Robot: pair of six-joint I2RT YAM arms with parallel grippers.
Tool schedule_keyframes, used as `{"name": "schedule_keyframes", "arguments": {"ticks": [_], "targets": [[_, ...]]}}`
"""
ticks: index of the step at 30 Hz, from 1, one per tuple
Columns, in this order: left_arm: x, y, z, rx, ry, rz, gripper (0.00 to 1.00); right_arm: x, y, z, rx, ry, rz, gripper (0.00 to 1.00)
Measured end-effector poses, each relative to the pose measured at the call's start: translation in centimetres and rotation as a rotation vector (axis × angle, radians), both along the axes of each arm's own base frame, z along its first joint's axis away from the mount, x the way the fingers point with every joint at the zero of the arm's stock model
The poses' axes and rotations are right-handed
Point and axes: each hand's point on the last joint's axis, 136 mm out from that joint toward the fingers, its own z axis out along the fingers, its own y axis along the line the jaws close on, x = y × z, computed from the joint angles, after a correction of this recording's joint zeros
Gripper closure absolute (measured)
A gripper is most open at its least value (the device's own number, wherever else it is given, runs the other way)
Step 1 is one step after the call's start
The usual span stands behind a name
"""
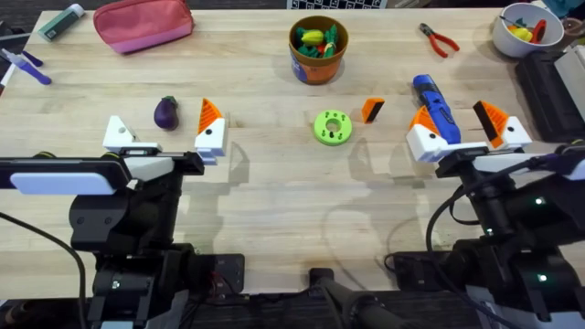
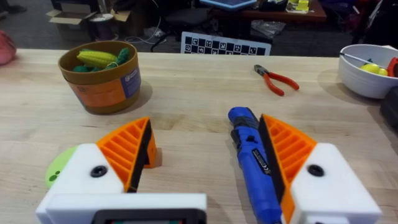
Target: Pick up the gripper from the table and insert it into the empty holder that is missing its gripper. Then pick up a screw, insert it into the mounting hole, and use the screwdriver to tighten it. Finally, clean up the table by picking up the vegetable and placing it into the bucket.
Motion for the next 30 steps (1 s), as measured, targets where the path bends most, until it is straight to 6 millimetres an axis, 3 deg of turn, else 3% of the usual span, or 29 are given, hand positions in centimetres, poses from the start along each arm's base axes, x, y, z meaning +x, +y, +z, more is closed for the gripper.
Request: {"name": "schedule_keyframes", "arguments": {"ticks": [11,17,19,26,30], "targets": [[0.0,0.0,0.0,0.0,-0.001,0.0,0.015,0.0,0.0,0.1,0.0,-0.005,0.0,0.008],[-0.2,0.0,0.9,-0.001,-0.011,0.0,0.015,0.0,0.0,3.3,0.001,-0.119,0.0,0.007],[-0.6,0.1,2.6,0.0,-0.022,0.004,0.015,-0.3,0.0,4.8,0.001,-0.15,0.0,0.008],[-3.2,1.5,11.1,0.0,-0.025,0.085,0.015,-1.7,0.0,13.7,0.001,-0.236,0.0,0.008],[-2.8,2.0,12.6,0.009,0.118,0.118,0.015,-0.4,0.0,14.9,0.0,-0.076,-0.001,0.007]]}}
